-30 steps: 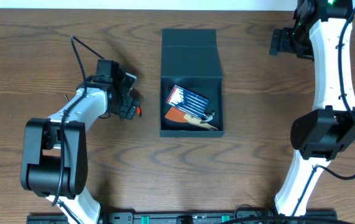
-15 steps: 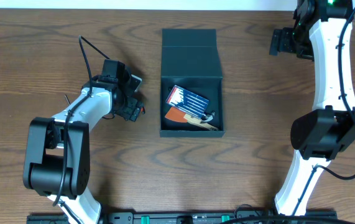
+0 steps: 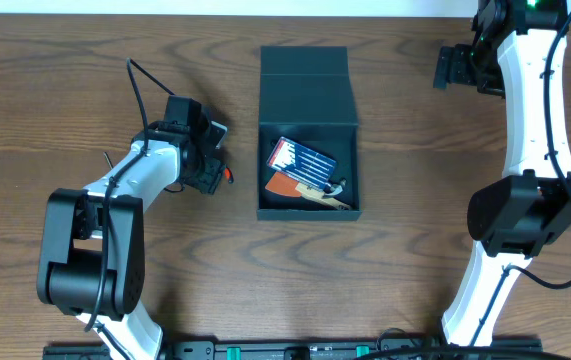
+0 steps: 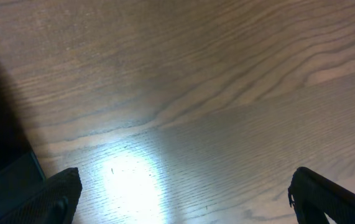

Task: Pack container
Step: 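Lower and close the left gripper on the pliers' handles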

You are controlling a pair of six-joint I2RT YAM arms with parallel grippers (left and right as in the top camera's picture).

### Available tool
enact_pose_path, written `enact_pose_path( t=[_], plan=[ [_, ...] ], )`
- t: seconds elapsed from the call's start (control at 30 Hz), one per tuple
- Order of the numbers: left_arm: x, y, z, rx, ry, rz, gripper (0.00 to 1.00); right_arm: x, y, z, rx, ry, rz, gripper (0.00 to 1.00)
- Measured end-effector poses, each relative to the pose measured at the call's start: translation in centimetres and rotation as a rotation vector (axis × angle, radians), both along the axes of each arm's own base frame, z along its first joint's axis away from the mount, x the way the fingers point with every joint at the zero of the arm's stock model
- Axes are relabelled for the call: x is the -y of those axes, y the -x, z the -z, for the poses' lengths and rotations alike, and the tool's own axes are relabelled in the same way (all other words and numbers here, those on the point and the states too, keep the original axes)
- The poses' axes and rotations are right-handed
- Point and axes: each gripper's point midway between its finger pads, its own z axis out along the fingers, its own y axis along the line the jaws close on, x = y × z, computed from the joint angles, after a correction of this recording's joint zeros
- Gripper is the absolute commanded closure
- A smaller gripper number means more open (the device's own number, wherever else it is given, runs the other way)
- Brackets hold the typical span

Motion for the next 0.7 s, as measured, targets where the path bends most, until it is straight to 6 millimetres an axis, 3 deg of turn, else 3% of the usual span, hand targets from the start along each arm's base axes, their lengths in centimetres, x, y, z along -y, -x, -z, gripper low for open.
enact_pose_path(
  t=[0.17,0.23,0.37,0.7],
  plan=[
    [-0.23,-0.26,-0.06,0.010,-0.009,-0.019,0.34,0.00,0.01,0.00,0.000,0.000,0.000,0.01],
    [-0.25,-0.34,-0.08,0.012,-0.009,-0.025,0.43,0.00,0.00,0.00,0.000,0.000,0.000,0.01],
    [-0.34,-0.61,-0.12,0.023,-0.011,-0.040,0.52,0.00,0.01,0.00,0.000,0.000,0.000,0.01],
    [-0.59,-0.70,-0.13,0.027,-0.024,-0.047,0.65,0.00,0.01,0.00,0.000,0.000,0.000,0.01]
  ],
)
